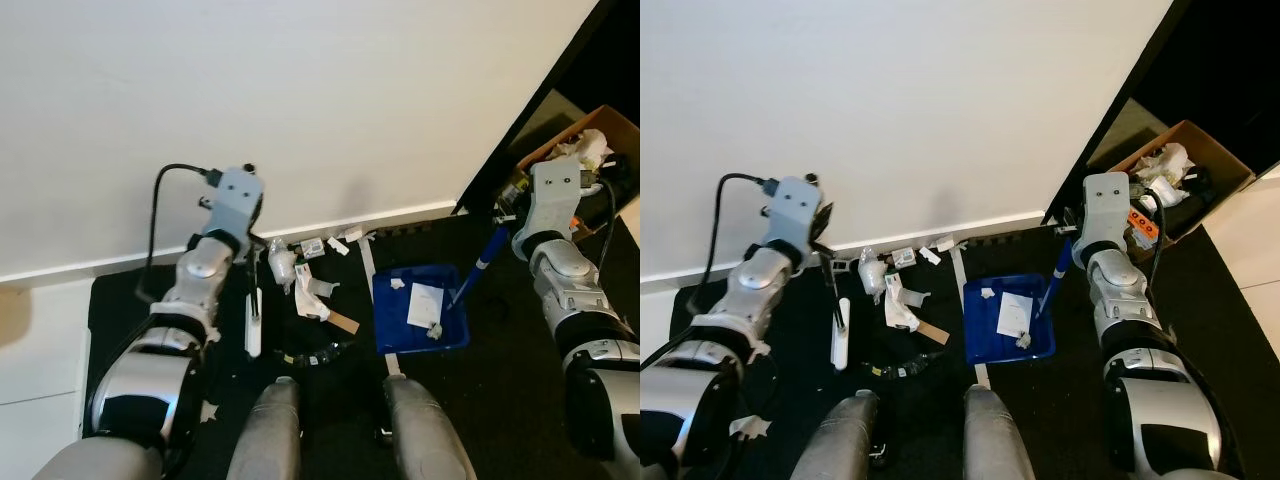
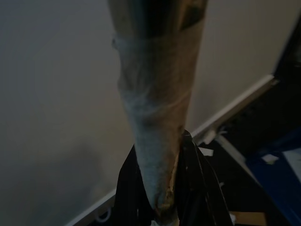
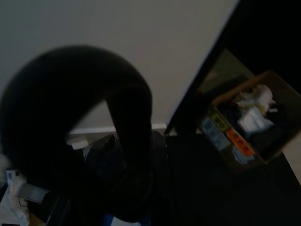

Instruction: Sweep floor

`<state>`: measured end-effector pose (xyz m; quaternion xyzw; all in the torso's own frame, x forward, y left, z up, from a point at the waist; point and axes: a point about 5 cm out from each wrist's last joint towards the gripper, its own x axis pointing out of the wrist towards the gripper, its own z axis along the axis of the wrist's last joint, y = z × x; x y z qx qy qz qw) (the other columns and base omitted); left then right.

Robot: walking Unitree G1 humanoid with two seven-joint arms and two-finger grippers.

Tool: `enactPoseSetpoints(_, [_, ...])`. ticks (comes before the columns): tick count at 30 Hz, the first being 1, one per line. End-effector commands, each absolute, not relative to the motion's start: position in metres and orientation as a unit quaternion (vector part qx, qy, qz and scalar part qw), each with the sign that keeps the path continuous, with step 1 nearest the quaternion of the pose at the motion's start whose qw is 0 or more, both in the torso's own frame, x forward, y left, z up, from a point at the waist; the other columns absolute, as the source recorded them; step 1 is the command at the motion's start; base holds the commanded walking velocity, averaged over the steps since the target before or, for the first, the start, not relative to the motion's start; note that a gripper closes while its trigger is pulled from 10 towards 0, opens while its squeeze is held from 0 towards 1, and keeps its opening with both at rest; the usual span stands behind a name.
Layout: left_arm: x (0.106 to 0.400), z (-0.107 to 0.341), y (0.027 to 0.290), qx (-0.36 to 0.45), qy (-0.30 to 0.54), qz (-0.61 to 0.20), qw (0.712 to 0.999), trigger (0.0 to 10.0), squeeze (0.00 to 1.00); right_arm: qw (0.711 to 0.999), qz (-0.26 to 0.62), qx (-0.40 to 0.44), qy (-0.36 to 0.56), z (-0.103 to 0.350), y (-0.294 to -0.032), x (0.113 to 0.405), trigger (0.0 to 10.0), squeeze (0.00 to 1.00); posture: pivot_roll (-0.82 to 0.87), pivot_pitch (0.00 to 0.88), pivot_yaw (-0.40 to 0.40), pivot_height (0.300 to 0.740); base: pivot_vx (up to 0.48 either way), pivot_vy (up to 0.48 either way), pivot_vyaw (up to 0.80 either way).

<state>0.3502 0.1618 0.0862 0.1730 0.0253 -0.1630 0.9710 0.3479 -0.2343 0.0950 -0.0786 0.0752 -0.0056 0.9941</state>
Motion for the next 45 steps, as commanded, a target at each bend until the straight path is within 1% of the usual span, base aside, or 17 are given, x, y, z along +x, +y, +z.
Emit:
enactPoseSetpoints(1, [0.347, 0.078, 0.147, 0.163, 0.033, -0.183, 0.969, 10.0, 0.0, 0.993, 0.0, -0.068, 0.092, 0.081, -0.23, 0.34, 10.0, 0.0, -0.04, 0.261, 0.003, 0.74, 0.0, 0.0, 0.0])
enactPoseSetpoints(3, [0.347, 0.078, 0.124, 0.139, 0.032, -0.201, 0.969, 10.0, 0.0, 0.994, 0.01, -0.067, 0.091, 0.078, -0.223, 0.338, 10.0, 0.0, -0.05, 0.264, 0.007, 0.74, 0.0, 0.0, 0.0])
enactPoseSetpoints(5, [0.347, 0.078, 0.118, 0.133, 0.033, -0.206, 0.969, 10.0, 0.0, 0.993, 0.012, -0.067, 0.092, 0.077, -0.222, 0.337, 10.0, 0.0, -0.05, 0.264, 0.008, 0.74, 0.0, 0.0, 0.0])
enactPoseSetpoints(7, [0.347, 0.079, 0.096, 0.097, 0.031, -0.219, 0.97, 10.0, 0.0, 0.993, 0.015, -0.065, 0.1, 0.072, -0.221, 0.334, 10.0, 0.0, -0.06, 0.263, 0.012, 0.74, 0.0, 0.0, 0.0])
enactPoseSetpoints(8, [0.347, 0.079, 0.096, 0.097, 0.031, -0.219, 0.97, 10.0, 0.0, 0.993, 0.015, -0.065, 0.1, 0.072, -0.221, 0.334, 10.0, 0.0, -0.06, 0.263, 0.012, 0.74, 0.0, 0.0, 0.0])
enactPoseSetpoints(14, [0.347, 0.092, 0.053, 0.023, 0.009, -0.245, 0.969, 10.0, 0.0, 0.993, 0.031, -0.036, 0.111, 0.061, -0.21, 0.327, 10.0, 0.0, -0.06, 0.258, 0.018, 0.74, 0.0, 0.0, 0.0])
enactPoseSetpoints(17, [0.348, 0.102, 0.036, 0.0, -0.003, -0.257, 0.966, 10.0, 0.0, 0.993, 0.048, -0.002, 0.106, 0.059, -0.195, 0.326, 10.0, 0.0, -0.05, 0.255, 0.02, 0.74, 0.0, 0.0, 0.0])
enactPoseSetpoints(19, [0.348, 0.104, 0.033, -0.006, -0.007, -0.259, 0.966, 10.0, 0.0, 0.993, 0.052, 0.008, 0.104, 0.059, -0.19, 0.326, 10.0, 0.0, -0.05, 0.254, 0.02, 0.74, 0.0, 0.0, 0.0])
enactPoseSetpoints(20, [0.35, 0.111, 0.028, -0.025, -0.015, -0.256, 0.966, 10.0, 0.0, 0.992, 0.063, 0.042, 0.101, 0.06, -0.177, 0.327, 10.0, 0.0, -0.05, 0.25, 0.023, 0.74, 0.0, 0.0, 0.0])
enactPoseSetpoints(30, [0.357, 0.131, 0.018, -0.075, -0.04, -0.241, 0.967, 10.0, 0.0, 0.986, 0.076, 0.102, 0.107, 0.057, -0.152, 0.326, 10.0, 0.0, -0.04, 0.232, 0.02, 0.74, 0.0, 0.0, 0.0])
enactPoseSetpoints(34, [0.362, 0.141, 0.019, -0.084, -0.058, -0.235, 0.967, 10.0, 0.0, 0.984, 0.069, 0.121, 0.107, 0.059, -0.151, 0.327, 10.0, 0.0, -0.04, 0.228, 0.021, 0.74, 0.0, 0.0, 0.0])
enactPoseSetpoints(37, [0.371, 0.158, 0.031, -0.095, -0.089, -0.226, 0.965, 10.0, 0.0, 0.985, 0.061, 0.128, 0.103, 0.061, -0.155, 0.329, 10.0, 0.0, -0.03, 0.213, 0.027, 0.74, 0.0, 0.0, 0.0])
enactPoseSetpoints(40, [0.375, 0.169, 0.038, -0.081, -0.112, -0.242, 0.96, 10.0, 0.0, 0.985, 0.057, 0.128, 0.102, 0.063, -0.159, 0.33, 10.0, 0.0, -0.03, 0.202, 0.029, 0.74, 0.0, 0.0, 0.0])
enactPoseSetpoints(41, [0.377, 0.173, 0.043, -0.04, -0.118, -0.273, 0.954, 10.0, 0.0, 0.985, 0.056, 0.127, 0.101, 0.064, -0.162, 0.331, 10.0, 0.0, -0.02, 0.192, 0.029, 0.74, 0.0, 0.0, 0.0])
enactPoseSetpoints(42, [0.377, 0.173, 0.043, -0.04, -0.118, -0.273, 0.954, 10.0, 0.0, 0.985, 0.056, 0.127, 0.101, 0.064, -0.162, 0.331, 10.0, 0.0, -0.02, 0.192, 0.029, 0.74, 0.0, 0.0, 0.0])
enactPoseSetpoints(43, [0.378, 0.179, 0.059, 0.023, -0.135, -0.322, 0.937, 10.0, 0.0, 0.986, 0.057, 0.123, 0.1, 0.067, -0.171, 0.332, 10.0, 0.0, 0.0, 0.179, 0.026, 0.74, 0.0, 0.0, 0.0])
enactPoseSetpoints(45, [0.379, 0.181, 0.065, 0.032, -0.136, -0.333, 0.933, 10.0, 0.0, 0.986, 0.057, 0.122, 0.1, 0.068, -0.173, 0.333, 10.0, 0.0, 0.0, 0.179, 0.026, 0.74, 0.0, 0.0, 0.0])
